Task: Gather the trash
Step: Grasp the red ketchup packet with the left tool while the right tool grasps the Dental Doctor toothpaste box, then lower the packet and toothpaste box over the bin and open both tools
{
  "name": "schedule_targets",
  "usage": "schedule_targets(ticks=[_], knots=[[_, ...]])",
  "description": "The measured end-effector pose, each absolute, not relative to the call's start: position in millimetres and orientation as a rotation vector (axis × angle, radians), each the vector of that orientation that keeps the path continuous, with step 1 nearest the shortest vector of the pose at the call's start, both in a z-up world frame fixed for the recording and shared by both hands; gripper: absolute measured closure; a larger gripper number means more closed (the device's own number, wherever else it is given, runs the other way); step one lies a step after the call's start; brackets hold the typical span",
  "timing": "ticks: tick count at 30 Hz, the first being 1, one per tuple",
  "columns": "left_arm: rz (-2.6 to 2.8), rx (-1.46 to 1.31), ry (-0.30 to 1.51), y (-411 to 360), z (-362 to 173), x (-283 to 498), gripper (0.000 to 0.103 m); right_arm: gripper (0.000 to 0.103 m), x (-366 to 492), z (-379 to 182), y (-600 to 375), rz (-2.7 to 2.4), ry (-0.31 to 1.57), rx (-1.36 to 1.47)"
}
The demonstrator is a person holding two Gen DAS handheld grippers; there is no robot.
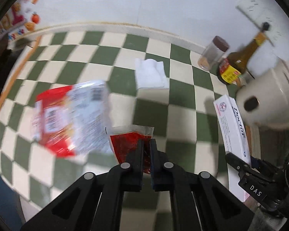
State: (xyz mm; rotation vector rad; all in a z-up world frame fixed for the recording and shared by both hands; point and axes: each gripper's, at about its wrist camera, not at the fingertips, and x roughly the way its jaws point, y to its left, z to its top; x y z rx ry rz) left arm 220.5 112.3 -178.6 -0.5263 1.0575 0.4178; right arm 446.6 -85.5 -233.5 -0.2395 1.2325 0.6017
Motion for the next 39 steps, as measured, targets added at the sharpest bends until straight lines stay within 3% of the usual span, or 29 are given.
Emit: schedule_targets(ticks=[11, 21, 26, 39], knots=[[0.455, -0.259, 1.023, 60.4, -184.9, 68.2, 0.1, 0.055, 182.6, -211.3, -147.0, 0.466, 1.143, -0.157], [0.398, -0.193, 1.212, 7.0, -272.4, -3.8, 0.1, 0.055, 52.0, -268.7, -190.9, 0.502, 1.247, -0.153], [0.379, -0.272, 1.324, -2.9, -342.3, -10.6, 0.1, 0.055, 33.1, -352.2, -207.8, 0.526, 1.387, -0.156], [0.291, -0.64, 1.666, 29.5, -642.5, 13.2, 0.099, 0.055, 37.8, -660.6, -211.7, 0.516, 1.754, -0.018]])
